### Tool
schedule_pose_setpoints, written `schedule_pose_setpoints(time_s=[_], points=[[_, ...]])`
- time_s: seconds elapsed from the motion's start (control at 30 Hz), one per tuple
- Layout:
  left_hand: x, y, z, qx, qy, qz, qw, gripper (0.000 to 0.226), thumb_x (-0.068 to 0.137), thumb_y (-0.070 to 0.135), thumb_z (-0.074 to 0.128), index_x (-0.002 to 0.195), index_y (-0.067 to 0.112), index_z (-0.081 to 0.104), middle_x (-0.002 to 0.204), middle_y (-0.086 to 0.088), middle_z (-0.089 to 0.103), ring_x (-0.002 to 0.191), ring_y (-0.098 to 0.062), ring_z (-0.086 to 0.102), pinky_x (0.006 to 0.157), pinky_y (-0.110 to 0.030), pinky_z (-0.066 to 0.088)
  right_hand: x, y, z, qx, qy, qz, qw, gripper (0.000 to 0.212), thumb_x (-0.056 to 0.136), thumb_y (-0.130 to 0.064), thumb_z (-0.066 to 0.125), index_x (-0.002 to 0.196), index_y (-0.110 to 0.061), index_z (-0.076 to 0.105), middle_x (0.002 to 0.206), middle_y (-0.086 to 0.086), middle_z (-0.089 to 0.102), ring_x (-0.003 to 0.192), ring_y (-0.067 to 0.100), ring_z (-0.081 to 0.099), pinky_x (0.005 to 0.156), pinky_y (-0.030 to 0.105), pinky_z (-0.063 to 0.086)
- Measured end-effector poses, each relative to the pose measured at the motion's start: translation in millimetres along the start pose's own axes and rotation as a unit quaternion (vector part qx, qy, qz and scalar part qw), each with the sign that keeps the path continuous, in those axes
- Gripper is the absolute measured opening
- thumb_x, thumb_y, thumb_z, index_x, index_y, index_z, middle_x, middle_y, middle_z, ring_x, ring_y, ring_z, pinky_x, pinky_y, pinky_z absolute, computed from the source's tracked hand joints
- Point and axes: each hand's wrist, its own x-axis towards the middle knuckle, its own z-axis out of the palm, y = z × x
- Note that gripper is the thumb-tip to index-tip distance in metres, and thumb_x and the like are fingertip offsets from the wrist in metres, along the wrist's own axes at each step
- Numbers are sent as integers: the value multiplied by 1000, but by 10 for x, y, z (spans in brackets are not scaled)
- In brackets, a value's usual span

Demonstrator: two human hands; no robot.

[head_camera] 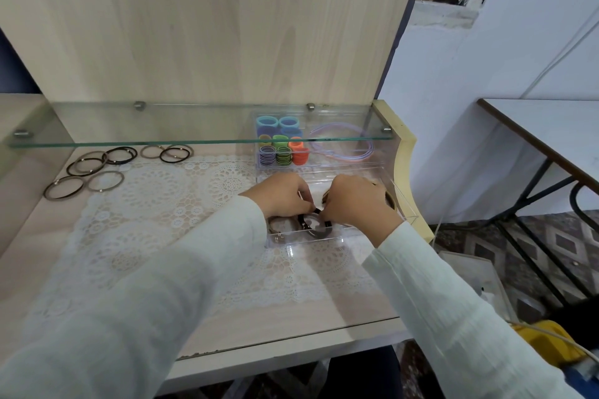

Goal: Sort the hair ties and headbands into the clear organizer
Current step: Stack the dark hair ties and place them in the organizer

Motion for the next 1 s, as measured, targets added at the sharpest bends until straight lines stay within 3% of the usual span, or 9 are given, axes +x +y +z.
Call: schedule_pose_setpoints(time_s=[0.13,0.27,0.37,0.47,0.83,1.0], points=[[20,-20,8,-34,11,-26,999,34,97,36,54,101,8,74,101,-6,72,95,-22,64,83,-31,49,-29,79,-29,65,22,21,997,12,81,-27,56,73,-18,54,78,-1,58,79,23,57,76,32,45],[4,41,-6,-73,3,-42,996,40,100,29,39,101,9,74,100,0,72,88,-17,63,79,-26,46,-49,128,-57,100,-26,23,994,19,83,-18,46,64,-16,43,70,1,54,69,23,53,61,26,42],[7,66,3,-81,5,-52,995,42,96,29,38,98,6,74,101,-5,72,91,-22,65,88,-35,52,-94,111,-64,114,-56,25,992,24,86,-11,43,63,-14,41,63,2,47,57,18,43,52,25,33],[-18,101,16,-86,2,-52,995,50,91,35,36,97,3,73,104,-9,72,96,-26,64,92,-42,51,-103,97,-30,125,-53,30,990,26,88,-9,42,62,-13,38,61,2,42,55,17,38,52,26,30],[-25,100,66,-95,15,-63,993,48,95,36,37,102,2,71,106,-11,71,97,-26,64,92,-42,50,-108,49,-31,89,-59,17,994,24,89,-8,43,67,-15,38,65,2,45,57,16,41,53,28,33],[-50,107,44,-116,13,-70,991,42,97,32,40,104,4,70,102,-12,69,97,-26,63,91,-38,50,-110,31,-30,70,-69,18,995,24,90,-9,42,69,-17,35,69,1,45,63,17,45,65,31,39]])
